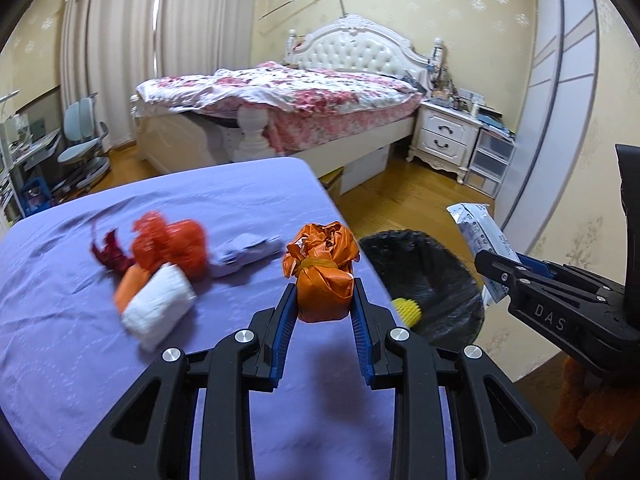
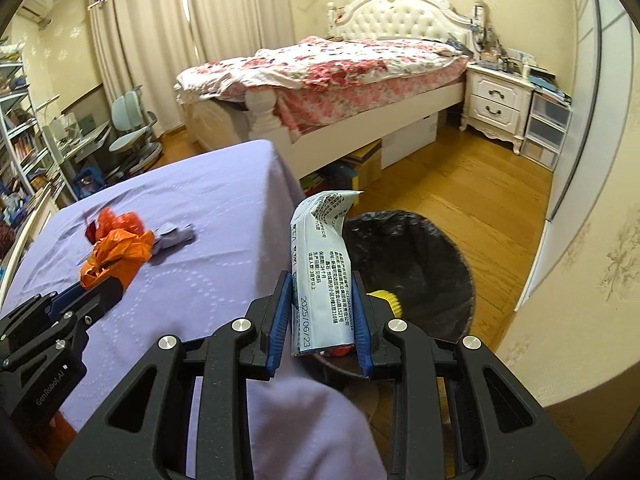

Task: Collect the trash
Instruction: 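Carry the medicine box and orange bag over the black bin and open both grippers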

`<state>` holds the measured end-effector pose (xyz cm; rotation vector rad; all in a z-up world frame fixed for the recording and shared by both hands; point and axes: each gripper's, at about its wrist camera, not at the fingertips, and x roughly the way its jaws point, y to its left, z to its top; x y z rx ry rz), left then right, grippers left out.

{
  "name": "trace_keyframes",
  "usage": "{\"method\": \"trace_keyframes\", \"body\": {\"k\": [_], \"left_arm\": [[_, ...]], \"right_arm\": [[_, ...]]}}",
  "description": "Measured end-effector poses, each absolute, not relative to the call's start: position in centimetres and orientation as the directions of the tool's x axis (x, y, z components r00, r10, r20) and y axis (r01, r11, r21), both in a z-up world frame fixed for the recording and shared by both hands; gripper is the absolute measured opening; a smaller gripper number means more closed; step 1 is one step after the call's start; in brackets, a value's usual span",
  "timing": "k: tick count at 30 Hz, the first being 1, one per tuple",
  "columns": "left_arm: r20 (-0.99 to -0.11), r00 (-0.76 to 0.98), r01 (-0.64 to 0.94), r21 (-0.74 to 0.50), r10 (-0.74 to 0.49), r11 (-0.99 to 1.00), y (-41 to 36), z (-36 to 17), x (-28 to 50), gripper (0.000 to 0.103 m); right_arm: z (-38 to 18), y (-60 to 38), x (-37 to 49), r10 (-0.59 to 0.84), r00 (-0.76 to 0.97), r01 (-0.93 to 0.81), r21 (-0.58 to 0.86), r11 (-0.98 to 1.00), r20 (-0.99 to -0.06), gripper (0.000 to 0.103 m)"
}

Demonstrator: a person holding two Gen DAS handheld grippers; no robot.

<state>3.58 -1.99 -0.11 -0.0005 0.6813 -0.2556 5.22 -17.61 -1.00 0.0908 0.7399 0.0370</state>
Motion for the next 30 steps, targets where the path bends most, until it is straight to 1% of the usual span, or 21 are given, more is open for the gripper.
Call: {"method": "trace_keyframes", "body": {"k": [5, 11, 17, 24, 25, 27, 28, 29, 30], "left_arm": [[-0.639, 0.725, 0.273, -0.077, -0.258, 0.959, -5.1, -0.8, 5.6, 0.029], [-0.66, 0.706, 0.295, -0.055, -0.256, 0.954, -8.0, -1.7, 7.4, 0.029], [-0.692, 0.68, 0.301, -0.036, -0.241, 0.953, -9.5, -3.0, 8.9, 0.029], [-0.71, 0.666, 0.31, -0.016, -0.23, 0.95, -10.7, -3.6, 9.7, 0.029], [-0.71, 0.666, 0.311, -0.012, -0.227, 0.95, -10.8, -3.6, 9.7, 0.031], [-0.712, 0.667, 0.309, -0.006, -0.221, 0.951, -11.0, -3.7, 9.7, 0.04], [-0.71, 0.67, 0.304, -0.003, -0.217, 0.953, -10.9, -3.7, 9.6, 0.052], [-0.706, 0.674, 0.3, -0.004, -0.215, 0.954, -10.9, -3.7, 9.6, 0.062], [-0.7, 0.68, 0.296, -0.008, -0.217, 0.955, -10.7, -3.6, 9.5, 0.065]], "right_arm": [[-1.6, -20.1, 6.4, 0.047, 0.737, 0.032, 0.105, 0.994, -0.674, 0.028], [-2.6, -22.7, 7.6, 0.035, 0.724, 0.064, 0.118, 0.991, -0.689, 0.028], [-3.9, -24.5, 9.0, 0.04, 0.708, 0.082, 0.138, 0.987, -0.706, 0.028], [-5.1, -25.6, 9.7, 0.044, 0.695, 0.093, 0.15, 0.984, -0.717, 0.028], [-5.3, -25.8, 9.8, 0.047, 0.692, 0.093, 0.154, 0.984, -0.72, 0.029], [-5.5, -26.0, 10.0, 0.045, 0.692, 0.099, 0.156, 0.983, -0.72, 0.031], [-5.6, -26.1, 10.0, 0.04, 0.692, 0.106, 0.157, 0.982, -0.721, 0.034], [-5.8, -26.3, 9.9, 0.037, 0.69, 0.116, 0.161, 0.98, -0.723, 0.038], [-5.9, -26.5, 9.8, 0.035, 0.691, 0.122, 0.165, 0.979, -0.722, 0.039]]}}
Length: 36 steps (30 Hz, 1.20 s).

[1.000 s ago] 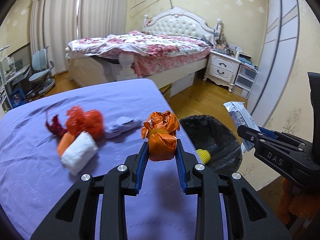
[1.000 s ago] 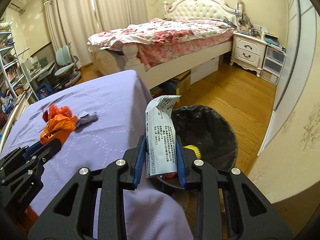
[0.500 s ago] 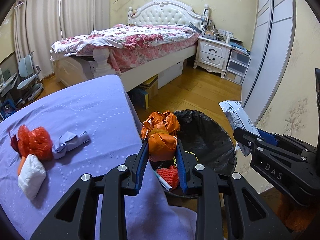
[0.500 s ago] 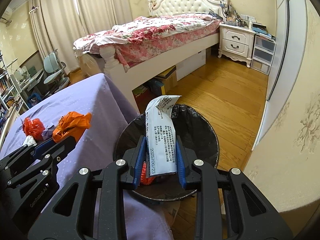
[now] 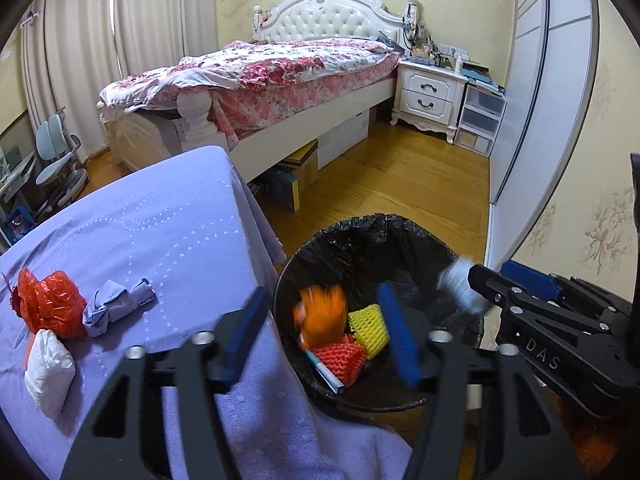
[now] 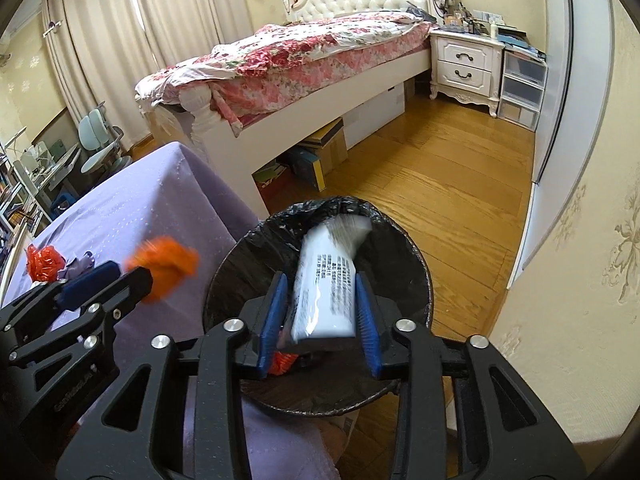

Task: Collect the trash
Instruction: 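Carry the medicine box and orange bag over the black bin and open both grippers, then move both open grippers back over the table toward the remaining items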

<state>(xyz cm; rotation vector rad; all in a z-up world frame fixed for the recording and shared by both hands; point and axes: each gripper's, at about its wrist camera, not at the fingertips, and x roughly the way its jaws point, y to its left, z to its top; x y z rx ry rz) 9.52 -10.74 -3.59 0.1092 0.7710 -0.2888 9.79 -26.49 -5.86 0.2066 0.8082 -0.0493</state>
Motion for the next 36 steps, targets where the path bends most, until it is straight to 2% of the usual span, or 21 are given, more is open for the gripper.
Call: {"method": "trace_keyframes", "body": {"k": [5, 8, 14, 36], "left_arm": [[-0.686, 0.696, 0.293, 0.003, -0.211, 0.956, -10.7, -3.2, 9.0, 0.073], [-0.684, 0.699, 0.288, 0.004, -0.207, 0.958, -10.4, -3.0, 8.8, 0.074], [-0.684, 0.704, 0.252, -0.013, -0.193, 0.968, -8.7, -2.5, 7.9, 0.074], [-0.679, 0.734, -0.003, -0.01, -0.004, 1.0, 5.0, -2.1, 3.8, 0.074]], "right_arm": [[-5.6, -26.7, 9.5, 0.026, 0.696, 0.133, 0.164, 0.977, -0.717, 0.042], [-5.3, -26.6, 9.0, 0.018, 0.704, 0.137, 0.161, 0.977, -0.71, 0.048], [-4.5, -25.7, 8.1, 0.027, 0.71, 0.128, 0.166, 0.978, -0.704, 0.055], [-3.7, -15.4, 6.4, 0.172, 0.666, -0.062, 0.175, 0.983, -0.726, 0.058]]}}
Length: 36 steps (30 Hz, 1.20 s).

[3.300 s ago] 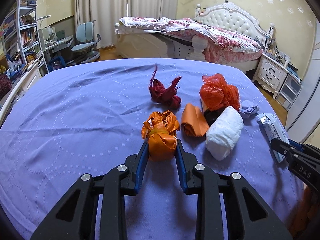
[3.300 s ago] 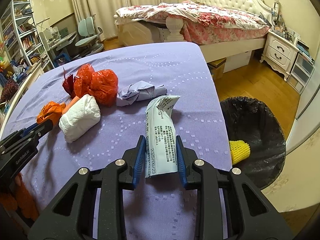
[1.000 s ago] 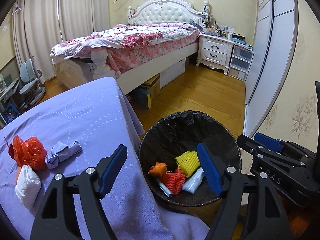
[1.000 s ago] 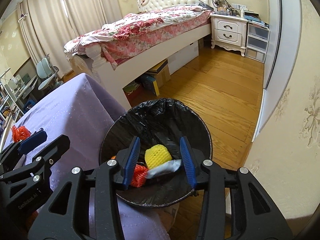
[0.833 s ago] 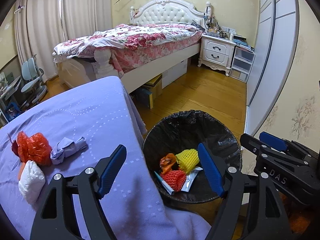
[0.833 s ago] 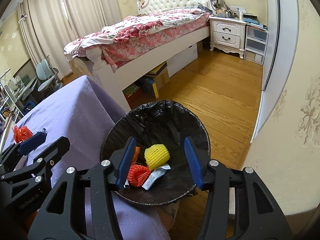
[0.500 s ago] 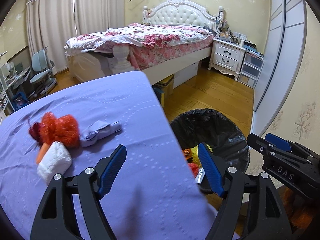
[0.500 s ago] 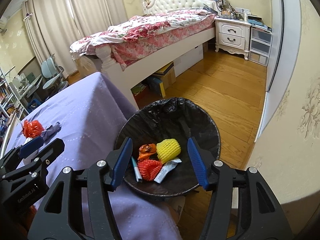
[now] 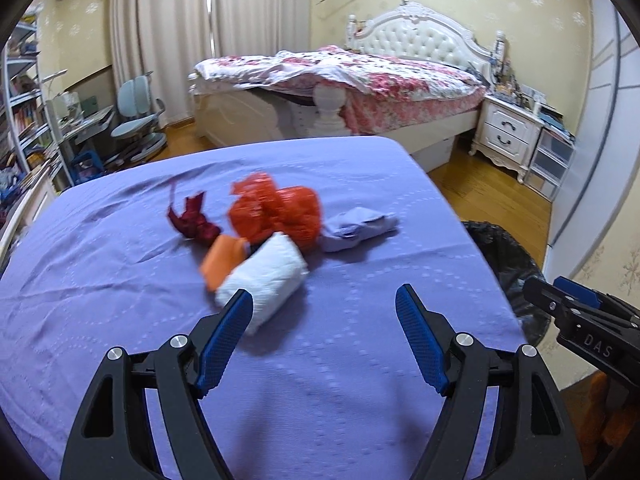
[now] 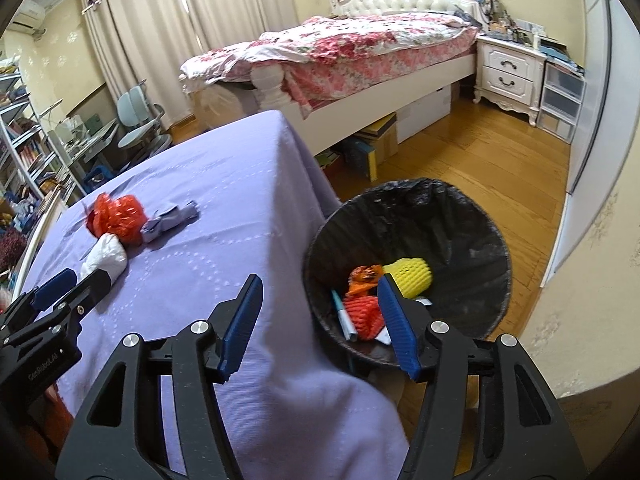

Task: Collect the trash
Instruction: 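Move both open grippers back over the table toward the remaining items, then grasp the white crumpled bag with the left gripper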

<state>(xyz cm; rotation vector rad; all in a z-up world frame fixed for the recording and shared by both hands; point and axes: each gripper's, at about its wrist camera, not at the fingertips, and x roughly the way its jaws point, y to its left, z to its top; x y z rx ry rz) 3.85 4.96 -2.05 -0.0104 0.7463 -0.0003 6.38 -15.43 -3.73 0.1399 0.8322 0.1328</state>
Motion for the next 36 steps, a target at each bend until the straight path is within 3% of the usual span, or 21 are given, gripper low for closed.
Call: {"method": "trace_keyframes", "body": {"k": [7, 13, 18, 19, 23, 36], "left_arm": [[-0.683, 0.73, -0.032, -0.004, 0.021, 0.999, 7.0, -2.8, 4.6, 0.074], [-0.703, 0.711, -0.009, 0.019, 0.02, 1.0, 7.0, -3.7, 6.2, 0.065], [-0.71, 0.703, -0.005, 0.046, 0.036, 0.999, 7.4, -3.8, 6.6, 0.049], [-0.709, 0.704, -0.003, 0.052, 0.039, 0.999, 7.5, -3.8, 6.5, 0.041], [-0.707, 0.707, 0.006, 0.049, 0.031, 0.999, 7.9, -3.9, 5.9, 0.035], [-0.688, 0.726, 0.003, -0.012, -0.01, 1.0, 8.8, -2.3, 3.5, 0.032]], "right_arm": [[-4.2, -11.7, 6.8, 0.191, 0.64, -0.117, 0.151, 0.982, -0.744, 0.059], [-4.2, -10.3, 7.5, 0.195, 0.629, -0.131, 0.145, 0.981, -0.753, 0.059], [-4.5, -9.3, 7.7, 0.189, 0.622, -0.142, 0.129, 0.982, -0.76, 0.059], [-4.6, -9.2, 7.8, 0.186, 0.621, -0.143, 0.124, 0.982, -0.761, 0.059], [-4.8, -9.2, 7.8, 0.181, 0.619, -0.143, 0.116, 0.983, -0.764, 0.059], [-4.7, -9.1, 7.4, 0.184, 0.621, -0.148, 0.117, 0.982, -0.762, 0.059]]}}
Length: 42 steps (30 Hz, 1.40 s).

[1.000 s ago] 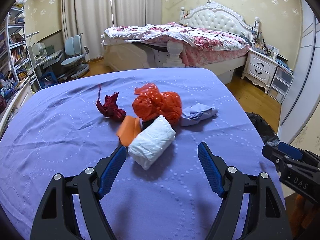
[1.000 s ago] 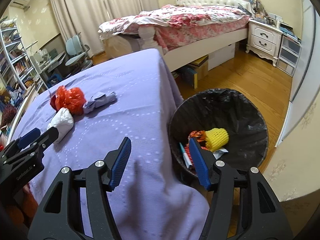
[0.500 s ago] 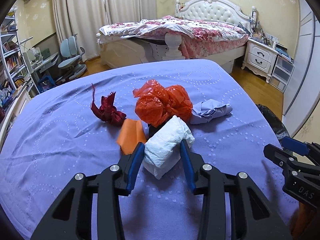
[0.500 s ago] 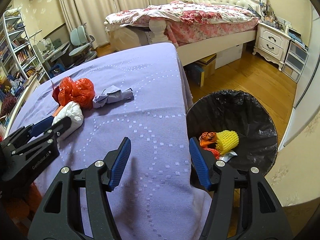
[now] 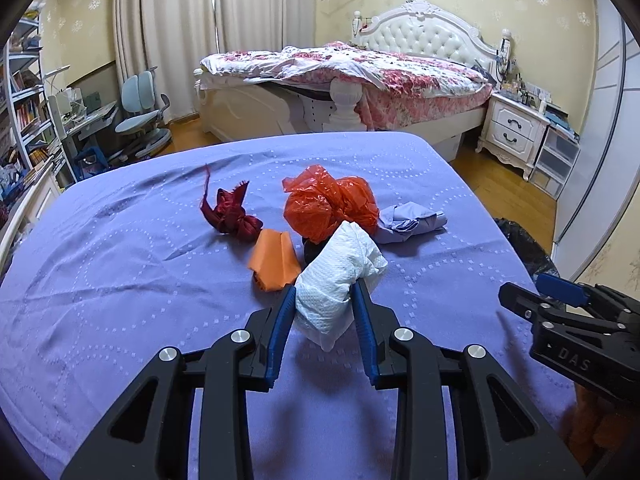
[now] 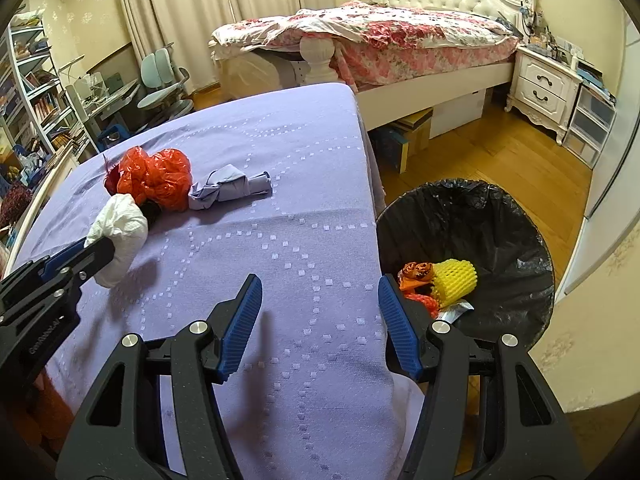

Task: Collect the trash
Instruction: 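Grasp the white crumpled bag with the left gripper, then grasp the red plastic bag with the right gripper while the left holds the white bag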

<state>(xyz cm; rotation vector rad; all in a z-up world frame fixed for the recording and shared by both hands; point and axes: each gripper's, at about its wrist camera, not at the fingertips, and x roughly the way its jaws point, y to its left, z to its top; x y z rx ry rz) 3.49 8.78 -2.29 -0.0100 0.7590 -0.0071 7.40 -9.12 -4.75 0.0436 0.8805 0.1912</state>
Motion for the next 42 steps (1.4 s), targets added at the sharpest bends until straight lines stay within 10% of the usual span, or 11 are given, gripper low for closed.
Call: {"method": "trace_keyframes", "body": {"k": [42], "left_arm": [[-0.693, 0.684, -0.336, -0.021, 0.229, 0.941, 24.0, -2.9, 1.7, 0.032]], "right_arm": [[-2.6, 5.1, 12.4, 0.283, 0.622, -0.342, 0.071, 0.937, -0.73, 0.071]]}}
